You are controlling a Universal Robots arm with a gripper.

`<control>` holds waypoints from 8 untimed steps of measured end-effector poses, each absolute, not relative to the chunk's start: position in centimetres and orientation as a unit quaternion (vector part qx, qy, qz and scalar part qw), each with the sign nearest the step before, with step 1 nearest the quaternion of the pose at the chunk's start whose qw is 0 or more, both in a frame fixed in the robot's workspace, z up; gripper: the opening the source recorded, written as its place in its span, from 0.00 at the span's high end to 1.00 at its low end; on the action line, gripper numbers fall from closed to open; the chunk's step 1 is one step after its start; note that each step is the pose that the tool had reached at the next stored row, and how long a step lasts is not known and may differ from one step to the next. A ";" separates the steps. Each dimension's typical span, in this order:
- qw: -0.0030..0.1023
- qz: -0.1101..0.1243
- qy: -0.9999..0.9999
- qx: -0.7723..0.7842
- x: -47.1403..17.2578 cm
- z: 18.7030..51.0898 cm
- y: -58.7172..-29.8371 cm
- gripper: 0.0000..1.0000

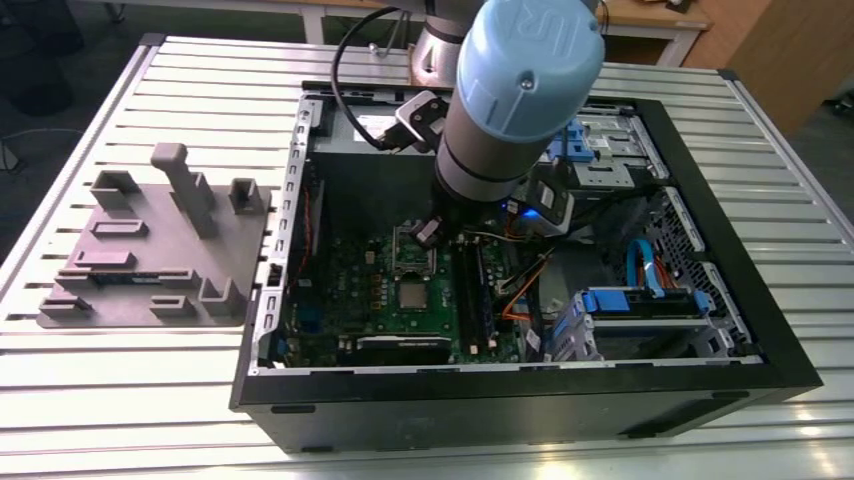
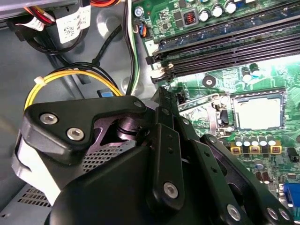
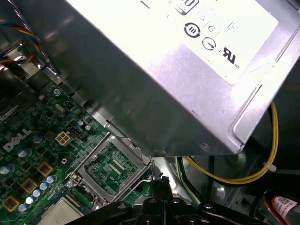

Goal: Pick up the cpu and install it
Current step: 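Close the cpu cover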

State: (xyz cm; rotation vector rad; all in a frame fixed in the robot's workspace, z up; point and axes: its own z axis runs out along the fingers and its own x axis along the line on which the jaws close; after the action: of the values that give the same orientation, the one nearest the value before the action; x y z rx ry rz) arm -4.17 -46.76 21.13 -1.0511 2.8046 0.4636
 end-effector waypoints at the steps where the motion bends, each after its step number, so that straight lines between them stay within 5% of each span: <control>1: 0.056 0.153 0.924 -0.346 -4.2 21.1 -46.7 0.90; 8: 0.058 0.160 0.923 -0.346 -4.2 20.7 -46.4 0.90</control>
State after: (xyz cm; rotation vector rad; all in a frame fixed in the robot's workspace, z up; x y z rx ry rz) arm -4.17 -46.36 20.74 -1.0477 2.7960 0.4858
